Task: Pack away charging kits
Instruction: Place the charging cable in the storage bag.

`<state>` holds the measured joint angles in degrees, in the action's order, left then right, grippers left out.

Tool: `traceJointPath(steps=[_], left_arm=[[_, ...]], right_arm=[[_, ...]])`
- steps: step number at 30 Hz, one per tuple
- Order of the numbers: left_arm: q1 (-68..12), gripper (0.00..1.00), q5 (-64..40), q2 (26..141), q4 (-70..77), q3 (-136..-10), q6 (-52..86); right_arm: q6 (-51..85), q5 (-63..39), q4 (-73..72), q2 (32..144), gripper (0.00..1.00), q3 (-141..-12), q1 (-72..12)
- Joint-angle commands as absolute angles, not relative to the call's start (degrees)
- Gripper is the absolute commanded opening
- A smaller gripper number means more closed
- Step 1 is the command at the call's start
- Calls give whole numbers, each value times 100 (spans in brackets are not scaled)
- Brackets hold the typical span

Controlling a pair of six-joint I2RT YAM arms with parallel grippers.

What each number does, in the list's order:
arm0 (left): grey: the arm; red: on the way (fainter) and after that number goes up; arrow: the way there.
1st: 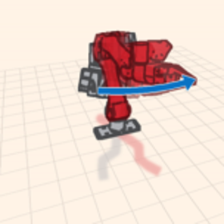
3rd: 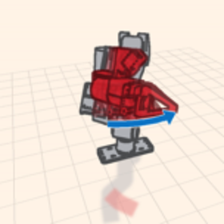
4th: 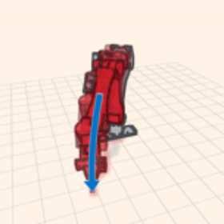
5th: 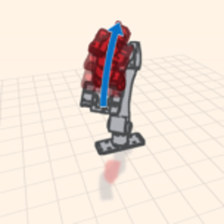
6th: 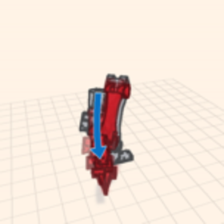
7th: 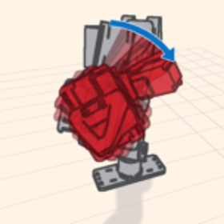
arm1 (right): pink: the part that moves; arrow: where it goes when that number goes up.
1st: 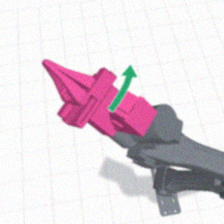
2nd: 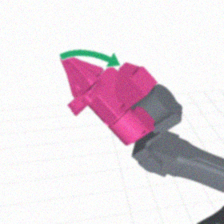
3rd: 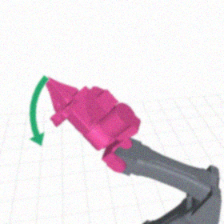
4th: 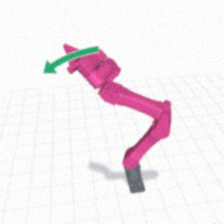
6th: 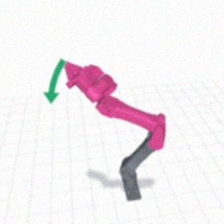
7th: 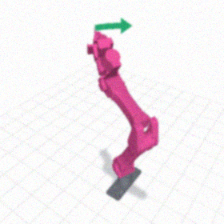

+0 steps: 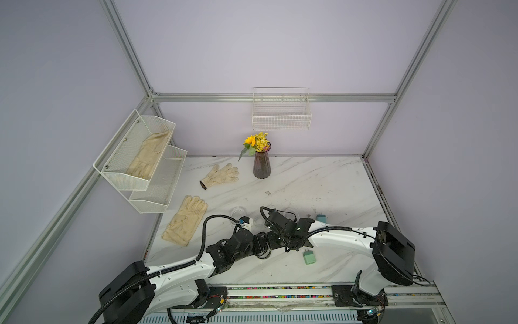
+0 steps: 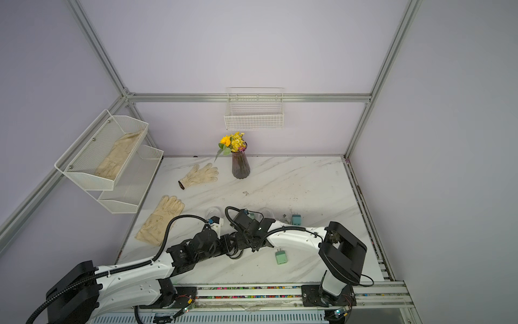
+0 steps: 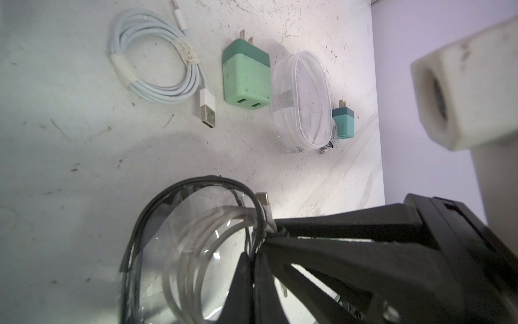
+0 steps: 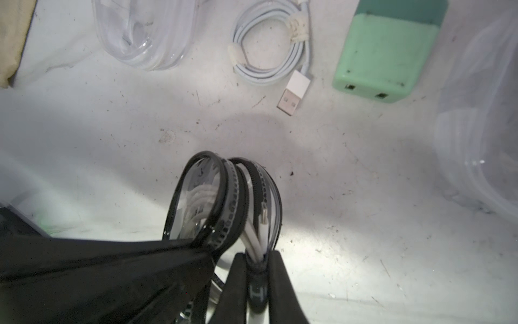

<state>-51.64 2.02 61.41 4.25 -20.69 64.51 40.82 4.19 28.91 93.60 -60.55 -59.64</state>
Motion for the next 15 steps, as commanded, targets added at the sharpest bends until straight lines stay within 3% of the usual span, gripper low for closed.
traceJointPath(steps=[1, 15], left_arm=[[-5159, 0, 320, 6083, 423, -1889, 6530], [-5167, 0, 386, 6434, 457, -2120, 6521]], right_arm=[[4009, 803, 3258, 9278, 0, -6257, -6003], [3905, 830, 3339, 9084, 0, -6197, -6002]])
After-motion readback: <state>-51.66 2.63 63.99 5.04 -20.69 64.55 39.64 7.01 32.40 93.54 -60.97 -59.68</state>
